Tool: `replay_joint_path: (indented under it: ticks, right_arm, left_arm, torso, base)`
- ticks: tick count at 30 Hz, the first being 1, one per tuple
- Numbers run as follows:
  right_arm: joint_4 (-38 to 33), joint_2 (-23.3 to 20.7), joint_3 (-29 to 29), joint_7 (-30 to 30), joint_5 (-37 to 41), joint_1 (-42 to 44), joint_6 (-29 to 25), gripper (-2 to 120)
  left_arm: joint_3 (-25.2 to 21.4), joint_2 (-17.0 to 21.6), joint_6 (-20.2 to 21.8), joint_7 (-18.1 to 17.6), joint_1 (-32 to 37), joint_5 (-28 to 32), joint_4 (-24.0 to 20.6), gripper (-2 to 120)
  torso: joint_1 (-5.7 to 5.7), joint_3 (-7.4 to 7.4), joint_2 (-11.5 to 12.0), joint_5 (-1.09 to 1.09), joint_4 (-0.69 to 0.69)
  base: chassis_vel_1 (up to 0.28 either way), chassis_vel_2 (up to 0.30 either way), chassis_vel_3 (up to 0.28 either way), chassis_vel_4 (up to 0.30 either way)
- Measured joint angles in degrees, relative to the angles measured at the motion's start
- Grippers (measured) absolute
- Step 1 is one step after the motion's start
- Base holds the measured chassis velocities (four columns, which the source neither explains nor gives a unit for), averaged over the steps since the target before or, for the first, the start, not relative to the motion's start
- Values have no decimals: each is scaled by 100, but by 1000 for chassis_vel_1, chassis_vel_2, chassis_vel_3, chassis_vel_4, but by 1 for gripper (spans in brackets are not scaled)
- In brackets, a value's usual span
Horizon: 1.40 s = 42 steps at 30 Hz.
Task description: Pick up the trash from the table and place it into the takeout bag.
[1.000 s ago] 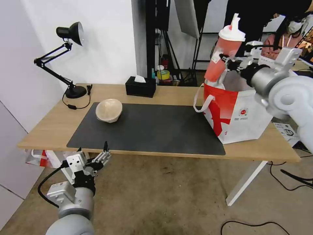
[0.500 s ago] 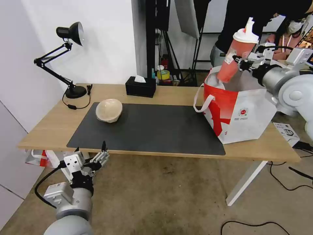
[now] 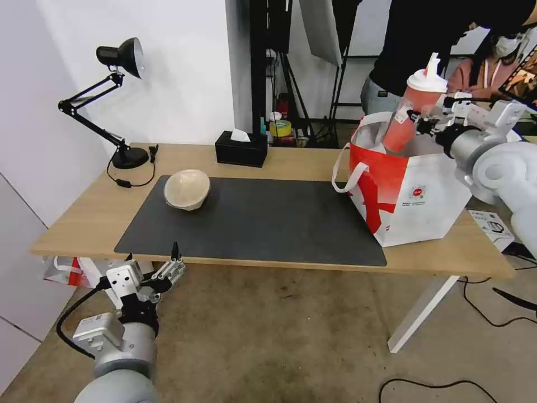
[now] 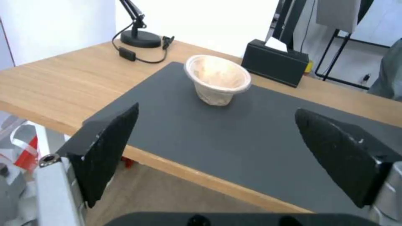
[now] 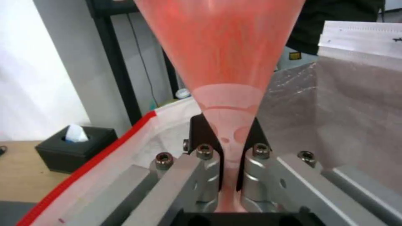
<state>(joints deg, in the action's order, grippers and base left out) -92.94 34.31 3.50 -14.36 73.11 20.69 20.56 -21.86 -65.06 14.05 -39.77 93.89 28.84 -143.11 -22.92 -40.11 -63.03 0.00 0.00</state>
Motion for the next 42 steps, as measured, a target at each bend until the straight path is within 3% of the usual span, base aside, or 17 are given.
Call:
replay_joint_path:
  ticks: [8, 12, 15, 16, 20, 22, 23, 27, 42]
  right_arm:
    - [-11, 40, -22, -330, -238, 20, 108, 25]
    - [-57, 76, -38, -495, -391, 28, 123, 43]
    - [-57, 76, -38, -495, -391, 28, 123, 43]
    - [-83, 87, -39, -551, -394, 15, 146, 58]
    - [-119, 87, -40, -554, -392, 10, 152, 70]
    - [-119, 87, -40, -554, -392, 10, 152, 70]
    - [-158, 86, -41, -555, -390, 12, 153, 84]
    - [-208, 80, -41, -560, -380, 13, 160, 96]
    - [-673, 19, 49, -754, -328, 66, 57, 100]
  left_arm:
    - [14, -5, -5, -5, 2, 2, 0, 100]
    - [30, -21, -5, 3, 3, -18, 0, 100]
    - [30, -21, -5, 3, 3, -18, 0, 100]
    - [26, -15, -5, 5, 16, -23, -5, 100]
    - [22, -14, -5, 7, 48, -31, -10, 100]
    - [22, -14, -5, 7, 48, -31, -10, 100]
    - [23, -23, -5, 14, 71, -46, -11, 100]
    - [23, -26, -5, 19, 83, -56, -12, 100]
    - [-2, -34, -5, 26, 99, -72, -13, 100]
  torso:
    - [0, 0, 0, 0, 0]
    - [0, 0, 0, 0, 0]
    - [0, 0, 0, 0, 0]
    - [0, 0, 0, 0, 0]
    - [0, 0, 0, 0, 0]
    - [0, 0, 0, 0, 0]
    - [0, 0, 0, 0, 0]
    - [0, 0, 0, 0, 0]
    - [0, 0, 0, 0, 0]
  base:
    - [0, 0, 0, 0]
    - [0, 0, 0, 0]
    - [0, 0, 0, 0]
    - [0, 0, 0, 0]
    - [0, 0, 0, 0]
    - [0, 0, 0, 0]
    - [0, 0, 0, 0]
    - [0, 0, 0, 0]
    - [0, 0, 0, 0]
